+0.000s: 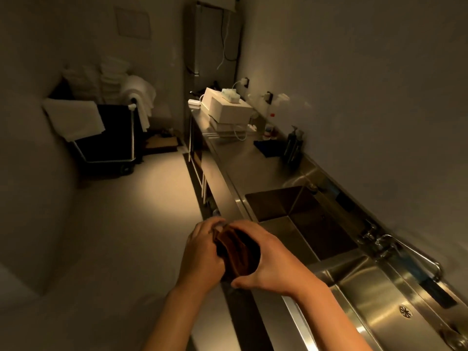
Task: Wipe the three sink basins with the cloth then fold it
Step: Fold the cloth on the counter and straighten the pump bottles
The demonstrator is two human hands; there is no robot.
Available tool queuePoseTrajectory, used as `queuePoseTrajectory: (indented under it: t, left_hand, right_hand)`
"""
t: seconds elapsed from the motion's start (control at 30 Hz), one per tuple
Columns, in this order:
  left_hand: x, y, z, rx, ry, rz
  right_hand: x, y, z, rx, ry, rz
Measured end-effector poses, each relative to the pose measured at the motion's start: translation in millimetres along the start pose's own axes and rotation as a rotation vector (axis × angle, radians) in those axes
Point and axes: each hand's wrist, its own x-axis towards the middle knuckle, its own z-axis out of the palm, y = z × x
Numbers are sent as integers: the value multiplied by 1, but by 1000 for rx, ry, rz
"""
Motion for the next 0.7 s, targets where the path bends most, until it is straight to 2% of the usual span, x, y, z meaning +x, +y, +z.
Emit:
queuePoseTrajectory:
  t: [0.2,0.43,0.53,0.7]
  left_hand:
    - [28,-39,-14,-12,83,-61]
    - [98,-52,-17,52,101,-101]
    - [142,-47,-12,157,57,-60]
    - [200,-29,-6,204,40,7]
  right_hand:
    - [59,22,25,18,-116,-95]
    - [134,60,18,119,-12,-176]
    - [168,86,-2,92,36,-199]
    - [223,126,-38,117,86,-168]
